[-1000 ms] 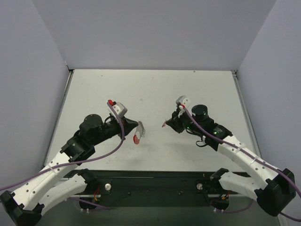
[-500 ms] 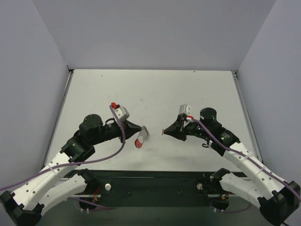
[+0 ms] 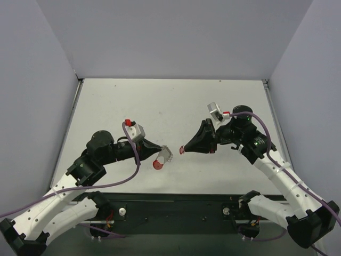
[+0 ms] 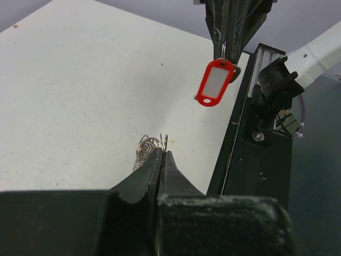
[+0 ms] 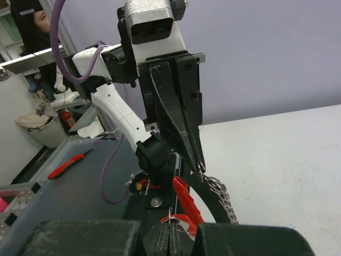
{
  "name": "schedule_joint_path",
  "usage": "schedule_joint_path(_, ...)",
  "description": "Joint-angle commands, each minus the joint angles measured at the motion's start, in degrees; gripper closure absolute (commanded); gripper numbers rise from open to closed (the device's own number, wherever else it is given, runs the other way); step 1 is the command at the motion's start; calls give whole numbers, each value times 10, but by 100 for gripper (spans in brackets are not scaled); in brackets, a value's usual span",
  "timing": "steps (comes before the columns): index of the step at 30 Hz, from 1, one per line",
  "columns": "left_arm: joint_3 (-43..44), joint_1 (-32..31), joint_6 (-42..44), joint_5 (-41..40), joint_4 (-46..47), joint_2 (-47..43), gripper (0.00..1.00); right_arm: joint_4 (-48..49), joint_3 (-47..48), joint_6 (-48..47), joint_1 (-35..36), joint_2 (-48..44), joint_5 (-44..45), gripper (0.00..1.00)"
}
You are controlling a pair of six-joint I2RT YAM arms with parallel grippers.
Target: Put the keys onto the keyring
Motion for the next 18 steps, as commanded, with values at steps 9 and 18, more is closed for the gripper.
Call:
schedule_joint_path(9, 54, -3, 26, 5, 6, 14, 100, -82, 73, -8, 11, 13, -33, 100)
schedule_joint_path(18, 120, -5, 115, -45, -95, 37, 100, -141, 135, -36, 57, 65, -19, 100)
